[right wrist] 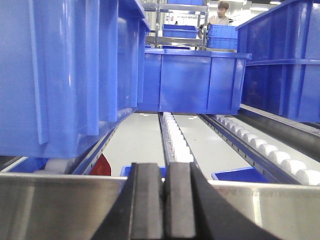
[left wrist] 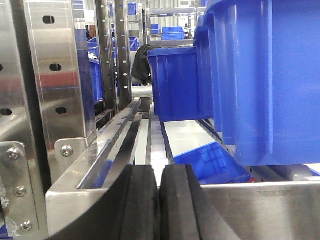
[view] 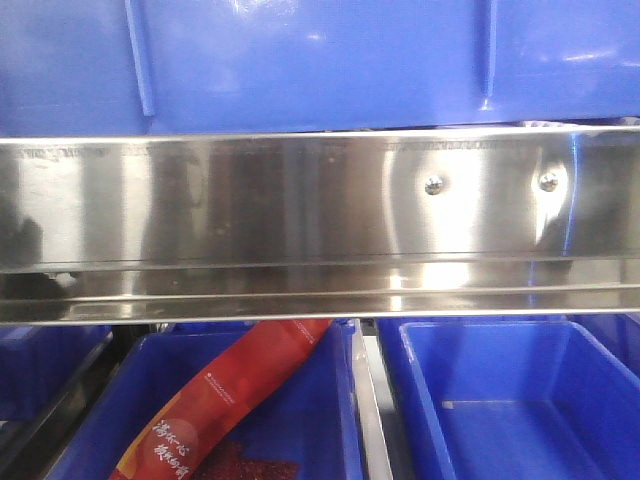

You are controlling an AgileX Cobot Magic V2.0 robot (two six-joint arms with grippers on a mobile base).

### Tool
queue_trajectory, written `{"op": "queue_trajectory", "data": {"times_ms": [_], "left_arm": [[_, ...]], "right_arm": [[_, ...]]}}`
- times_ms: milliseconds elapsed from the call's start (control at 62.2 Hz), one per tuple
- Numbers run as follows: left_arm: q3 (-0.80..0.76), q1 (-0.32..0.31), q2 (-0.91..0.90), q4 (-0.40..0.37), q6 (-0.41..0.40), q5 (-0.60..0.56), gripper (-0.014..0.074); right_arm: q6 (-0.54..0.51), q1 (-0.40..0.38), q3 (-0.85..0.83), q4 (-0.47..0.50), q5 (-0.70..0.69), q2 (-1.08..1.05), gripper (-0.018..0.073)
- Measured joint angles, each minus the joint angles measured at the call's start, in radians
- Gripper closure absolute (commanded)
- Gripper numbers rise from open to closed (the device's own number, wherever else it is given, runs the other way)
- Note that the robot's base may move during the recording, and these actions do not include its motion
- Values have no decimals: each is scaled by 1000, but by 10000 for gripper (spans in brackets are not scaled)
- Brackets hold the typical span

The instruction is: Move blue bin to conveyor side

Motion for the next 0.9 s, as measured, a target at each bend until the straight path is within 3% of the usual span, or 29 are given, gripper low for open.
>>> {"op": "queue_trajectory", "data": {"times_ms": [900], "left_arm": [[0, 0, 0, 0, 0, -2, 585]], "right_arm": [[0, 0, 0, 0, 0, 0, 648]]}}
